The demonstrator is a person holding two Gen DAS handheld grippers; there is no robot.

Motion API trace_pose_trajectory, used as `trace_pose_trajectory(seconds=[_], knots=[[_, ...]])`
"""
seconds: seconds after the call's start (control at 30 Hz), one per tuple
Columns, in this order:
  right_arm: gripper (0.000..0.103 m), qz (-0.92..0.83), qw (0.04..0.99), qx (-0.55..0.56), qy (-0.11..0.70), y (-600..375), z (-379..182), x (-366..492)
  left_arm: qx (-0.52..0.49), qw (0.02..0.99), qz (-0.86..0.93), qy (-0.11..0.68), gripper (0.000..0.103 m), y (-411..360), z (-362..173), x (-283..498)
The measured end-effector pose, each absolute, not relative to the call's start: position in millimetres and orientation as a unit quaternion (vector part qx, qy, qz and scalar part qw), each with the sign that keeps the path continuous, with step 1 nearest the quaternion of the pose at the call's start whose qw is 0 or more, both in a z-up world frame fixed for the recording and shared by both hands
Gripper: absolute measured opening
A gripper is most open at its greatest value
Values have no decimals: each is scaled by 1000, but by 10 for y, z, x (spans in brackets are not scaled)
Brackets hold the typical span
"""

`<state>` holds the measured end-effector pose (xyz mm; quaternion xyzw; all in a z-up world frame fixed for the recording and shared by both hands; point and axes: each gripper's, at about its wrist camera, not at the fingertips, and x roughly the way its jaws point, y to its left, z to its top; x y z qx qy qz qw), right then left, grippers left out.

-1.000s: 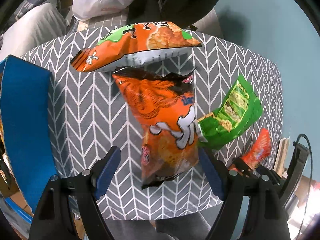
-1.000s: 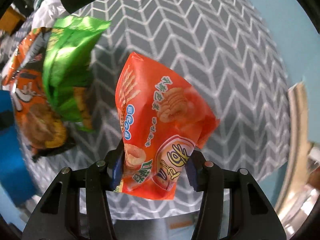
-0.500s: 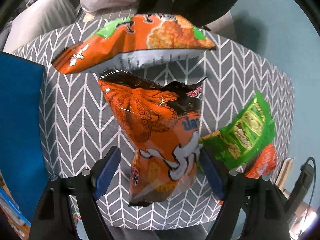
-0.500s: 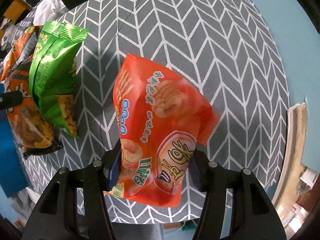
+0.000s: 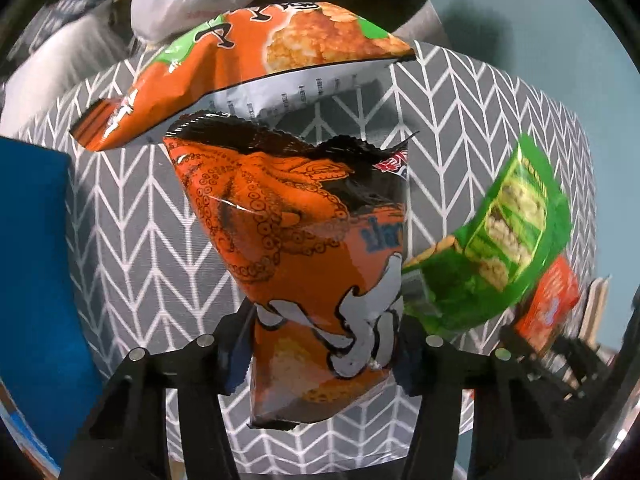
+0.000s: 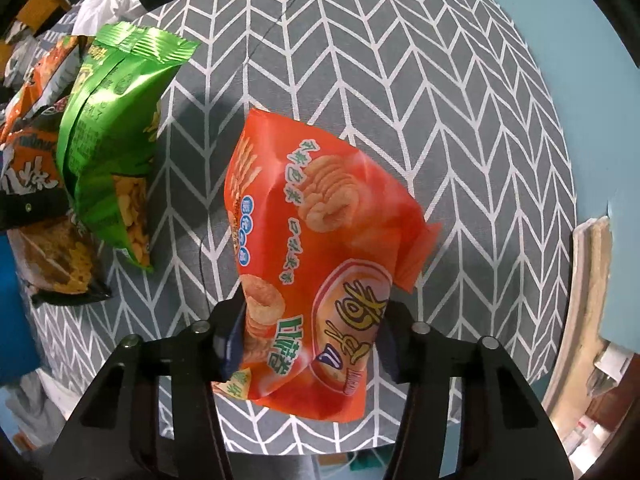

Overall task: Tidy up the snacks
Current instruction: 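Grasp the orange octopus chip bag with the left tool while the right tool grasps the red-orange ring-snack bag, then carry the orange octopus bag and red-orange ring-snack bag over the box with both tools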

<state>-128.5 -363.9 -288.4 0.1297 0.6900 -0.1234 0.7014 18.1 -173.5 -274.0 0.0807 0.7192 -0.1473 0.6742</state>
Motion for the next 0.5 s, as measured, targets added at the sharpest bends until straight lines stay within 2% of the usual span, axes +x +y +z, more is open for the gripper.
trace_pose_trajectory(seconds=[0.2, 0.5], knots=[[48, -116, 702, 136, 689, -3633, -2806, -1406, 113, 685, -159, 702, 52, -1624, -2619, 26], [48, -101, 718, 115, 679, -3478, -2463, -1564, 123, 693, -174, 689, 51, -1399, -2411, -45]])
